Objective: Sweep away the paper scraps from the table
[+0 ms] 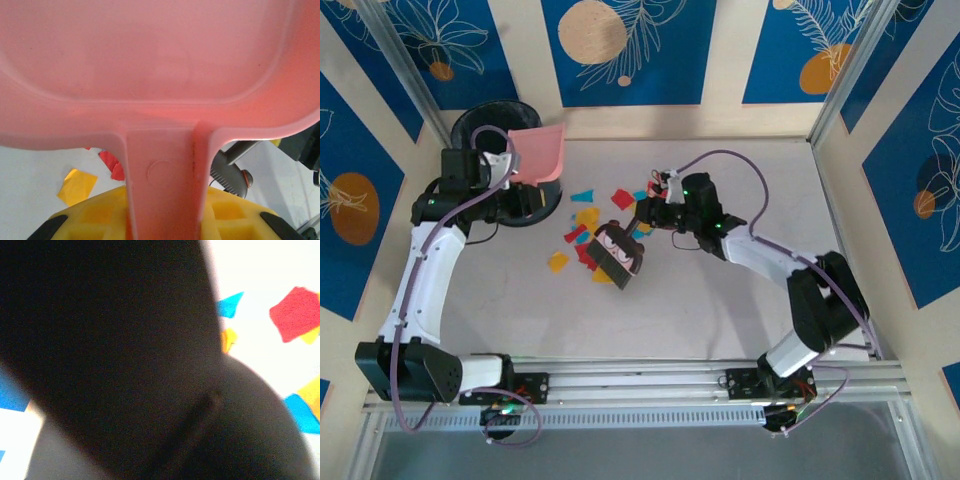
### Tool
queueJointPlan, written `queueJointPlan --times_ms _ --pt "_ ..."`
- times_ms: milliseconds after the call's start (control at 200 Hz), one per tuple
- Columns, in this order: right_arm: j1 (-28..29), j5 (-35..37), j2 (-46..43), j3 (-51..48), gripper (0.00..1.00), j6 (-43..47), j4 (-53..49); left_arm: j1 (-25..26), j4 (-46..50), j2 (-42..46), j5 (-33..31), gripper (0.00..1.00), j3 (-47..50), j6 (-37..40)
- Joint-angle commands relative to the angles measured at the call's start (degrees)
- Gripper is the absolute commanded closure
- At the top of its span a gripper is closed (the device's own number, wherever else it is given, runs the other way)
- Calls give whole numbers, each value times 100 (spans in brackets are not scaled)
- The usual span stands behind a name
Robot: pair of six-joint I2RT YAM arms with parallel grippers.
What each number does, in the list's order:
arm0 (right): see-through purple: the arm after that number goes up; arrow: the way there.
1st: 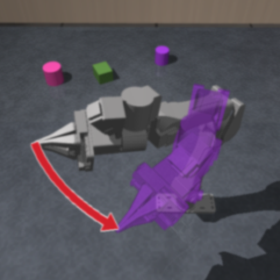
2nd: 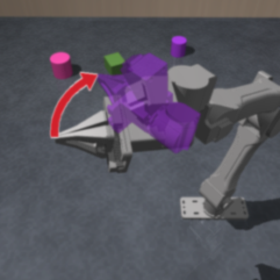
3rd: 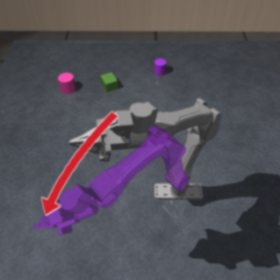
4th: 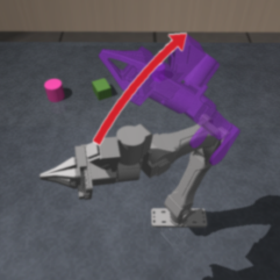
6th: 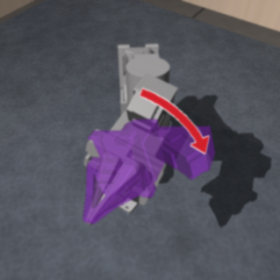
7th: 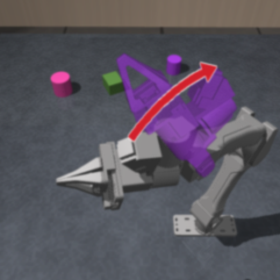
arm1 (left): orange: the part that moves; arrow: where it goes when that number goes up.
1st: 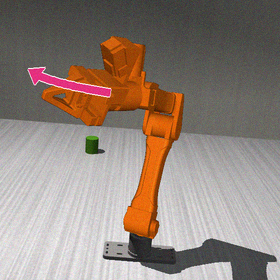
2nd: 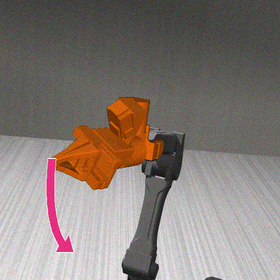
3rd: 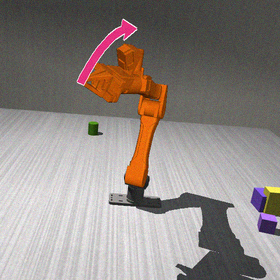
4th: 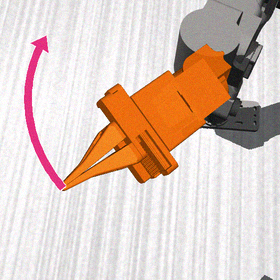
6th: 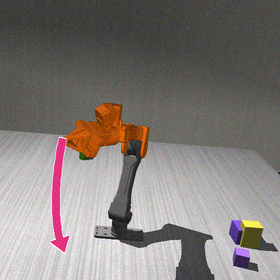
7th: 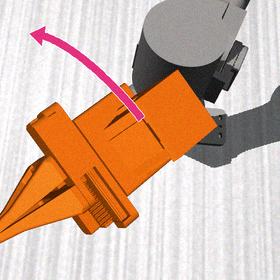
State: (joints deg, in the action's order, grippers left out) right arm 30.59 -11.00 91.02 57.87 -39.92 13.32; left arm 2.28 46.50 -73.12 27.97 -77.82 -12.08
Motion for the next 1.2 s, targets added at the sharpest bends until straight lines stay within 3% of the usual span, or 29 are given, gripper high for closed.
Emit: queueJointPlan --times_ms 0,200,535,1195 --pt "127 -129 369 398 100 -377 392 70 143 121 -50 100 39 249" --pt "193 -113 1022 721 100 -631 566 121 211 110 117 100 93 359" --pt "108 259 1382 521 100 -239 629 217 298 46 175 100 112 490" --pt "-761 1304 170 -665 100 1028 -403 948 640 -290 88 100 -89 935"
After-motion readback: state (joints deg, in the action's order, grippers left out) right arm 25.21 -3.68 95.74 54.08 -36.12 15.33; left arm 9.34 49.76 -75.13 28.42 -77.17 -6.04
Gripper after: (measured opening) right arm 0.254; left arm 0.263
